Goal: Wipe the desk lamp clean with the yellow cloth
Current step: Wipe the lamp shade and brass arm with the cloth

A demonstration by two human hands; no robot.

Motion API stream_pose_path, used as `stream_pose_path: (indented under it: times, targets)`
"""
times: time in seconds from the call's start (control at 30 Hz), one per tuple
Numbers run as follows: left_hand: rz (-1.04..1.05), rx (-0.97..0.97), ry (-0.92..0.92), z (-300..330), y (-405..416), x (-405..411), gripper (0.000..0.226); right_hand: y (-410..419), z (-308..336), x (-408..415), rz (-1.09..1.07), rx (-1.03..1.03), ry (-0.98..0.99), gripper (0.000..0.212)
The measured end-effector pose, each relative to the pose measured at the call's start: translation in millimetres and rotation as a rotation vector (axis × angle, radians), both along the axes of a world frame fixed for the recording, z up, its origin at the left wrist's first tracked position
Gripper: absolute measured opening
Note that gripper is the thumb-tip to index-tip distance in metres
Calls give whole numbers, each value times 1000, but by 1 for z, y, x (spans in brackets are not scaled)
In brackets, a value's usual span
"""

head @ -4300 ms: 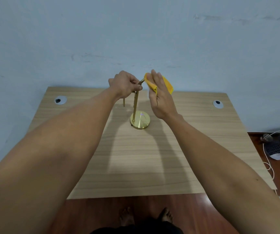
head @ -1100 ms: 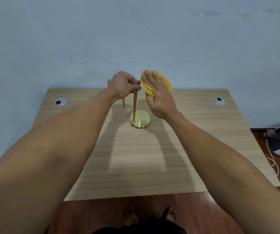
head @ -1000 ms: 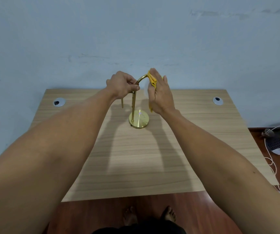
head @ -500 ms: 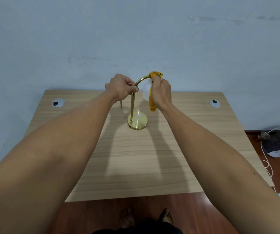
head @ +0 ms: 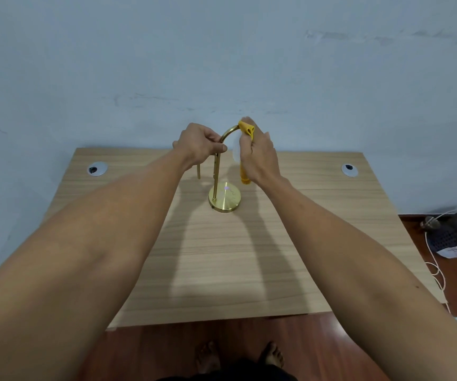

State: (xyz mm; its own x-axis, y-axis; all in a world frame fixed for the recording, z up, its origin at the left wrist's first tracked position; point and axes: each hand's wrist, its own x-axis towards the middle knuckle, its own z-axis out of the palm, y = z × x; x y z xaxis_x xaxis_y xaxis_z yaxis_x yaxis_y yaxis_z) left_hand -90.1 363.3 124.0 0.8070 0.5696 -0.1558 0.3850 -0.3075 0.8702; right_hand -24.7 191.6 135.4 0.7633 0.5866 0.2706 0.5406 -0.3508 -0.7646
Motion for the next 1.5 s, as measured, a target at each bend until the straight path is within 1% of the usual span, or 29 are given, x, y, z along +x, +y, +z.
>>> stream_pose_path:
  times: [0.07, 0.1, 0.13, 0.2, 0.27, 0.37, 0.43, 0.5, 0.53, 0.6, 0.67, 0.7, 0.73, 0.77, 0.8, 0.83, 0.87, 0.9, 0.93, 1.0, 1.03, 1.1, 1.17, 1.23, 1.3, 1.33, 1.43, 1.5]
  targets:
    - [-6, 24, 24, 4, -1, -7, 59, -4, -4, 5, 80, -95, -126, 37]
    - [-10, 49, 47, 6, -1, -12, 66, -6, -4, 7, 95, -110, -146, 40]
    - [-12, 84, 76, 6, -1, -18, 70, -8, -1, 7, 81, -99, -133, 39]
    - [-11, 151, 122, 5, 2, -28, 79, -9, 6, 8, 4, -45, -43, 34]
    - [6, 150, 140, -2, 6, -38, 84, -8, 10, 7, -34, -47, 7, 33]
    - [43, 130, 143, -13, 9, -51, 86, -4, 10, 6, -15, -55, -62, 27]
    - [79, 91, 114, -22, 8, -57, 80, -1, 7, 7, -3, -72, -125, 19]
    - [113, 37, 78, -30, 3, -61, 65, 1, 8, 3, 11, -80, -172, 18]
    - [127, 18, 64, -35, 2, -61, 56, 2, 7, 1, 26, -82, -187, 21]
    - [142, 8, 32, -42, -1, -61, 36, 4, 0, -1, 81, -123, -271, 36]
    - [137, 28, 4, -47, -2, -60, 23, 5, -10, 1, 184, -221, -406, 50]
    - [135, 38, -7, -48, -3, -60, 19, 3, -15, 3, 226, -237, -434, 52]
    - [136, 46, -17, -49, -3, -59, 14, 2, -20, 4, 239, -213, -418, 50]
    - [136, 47, -30, -49, -3, -59, 11, 1, -20, 1, 195, -151, -325, 48]
    - [137, 47, -38, -49, -3, -59, 14, 1, -16, -4, 104, -70, -183, 48]
    - [137, 43, -46, -49, -2, -58, 17, 2, -12, -9, 4, -20, -84, 49]
    - [140, 38, -52, -50, -2, -57, 18, 5, -9, -12, -49, -1, -24, 51]
    - [142, 35, -61, -50, -1, -57, 18, 6, -6, -14, -31, -25, -50, 52]
    - [141, 33, -71, -50, -2, -57, 17, 5, -7, -14, 52, -71, -133, 52]
    - [135, 42, -93, -50, -4, -55, 12, 2, -15, -8, 269, -215, -393, 54]
    - [128, 61, -98, -50, -5, -54, 9, 0, -18, -3, 340, -274, -500, 56]
    - [112, 121, -93, -51, -5, -53, 8, -3, -20, 4, 383, -313, -602, 56]
    - [95, 158, -84, -52, -3, -52, 7, -2, -17, 5, 310, -249, -587, 54]
    - [84, 171, -76, -55, -1, -51, 10, 2, -14, 3, 208, -172, -478, 53]
    - [72, 171, -78, -55, 0, -51, 10, 5, -17, -2, 181, -163, -436, 57]
    - [66, 167, -81, -55, 1, -51, 10, 3, -21, -4, 222, -175, -462, 59]
    - [62, 170, -74, -53, 1, -52, 9, -2, -39, -2, 392, -250, -621, 61]
    - [73, 147, -86, -54, 1, -51, 8, -4, -44, 2, 374, -228, -639, 60]
